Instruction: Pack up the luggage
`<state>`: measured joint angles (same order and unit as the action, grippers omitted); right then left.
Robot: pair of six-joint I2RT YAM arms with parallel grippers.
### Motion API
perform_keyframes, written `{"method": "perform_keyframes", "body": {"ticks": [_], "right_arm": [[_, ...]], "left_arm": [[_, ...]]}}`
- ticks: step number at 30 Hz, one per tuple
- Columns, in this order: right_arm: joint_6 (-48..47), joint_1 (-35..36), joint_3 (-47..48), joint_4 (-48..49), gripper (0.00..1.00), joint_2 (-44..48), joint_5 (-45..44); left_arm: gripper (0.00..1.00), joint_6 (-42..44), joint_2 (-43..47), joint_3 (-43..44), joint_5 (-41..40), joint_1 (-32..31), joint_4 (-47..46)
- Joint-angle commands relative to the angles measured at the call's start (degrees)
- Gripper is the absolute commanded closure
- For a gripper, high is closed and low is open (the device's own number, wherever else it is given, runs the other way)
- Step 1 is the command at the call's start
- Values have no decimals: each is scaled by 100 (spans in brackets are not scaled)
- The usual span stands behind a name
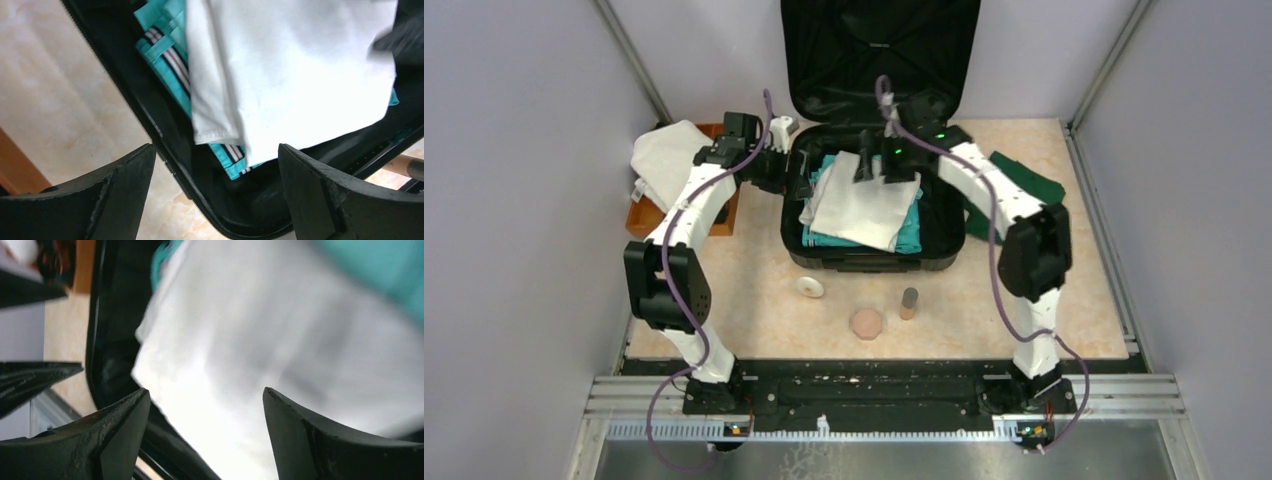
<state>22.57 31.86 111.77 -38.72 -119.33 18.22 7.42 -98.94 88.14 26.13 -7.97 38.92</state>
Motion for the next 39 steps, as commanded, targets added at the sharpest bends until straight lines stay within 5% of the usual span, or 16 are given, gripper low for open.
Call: {"method": "perform_keyframes", "body": {"ticks": [1,8,18,25,31,39], "right_arm": [[304,-811,-475,426,17,1089,-772],[99,-1294,-766,590,26,694,-953],[78,-1533,-211,733,42,-202,-462],[23,-1533,-322,947,66,-353,-237],[4,-1534,-78,917,91,-280,-79],[-69,-1507,567,877,93,-410,164]], "left_arm": [[2,-92,-174,68,289,-257,-528],[2,-14,-812,349,-139,-387,-634],[13,357,-398,-524,-122,-425,-746],[22,391,-263,-715,-51,-450,-710],[43,442,-201,-961,260,-555,-704],[50,376,84,-1326,629,-819,-765]]}}
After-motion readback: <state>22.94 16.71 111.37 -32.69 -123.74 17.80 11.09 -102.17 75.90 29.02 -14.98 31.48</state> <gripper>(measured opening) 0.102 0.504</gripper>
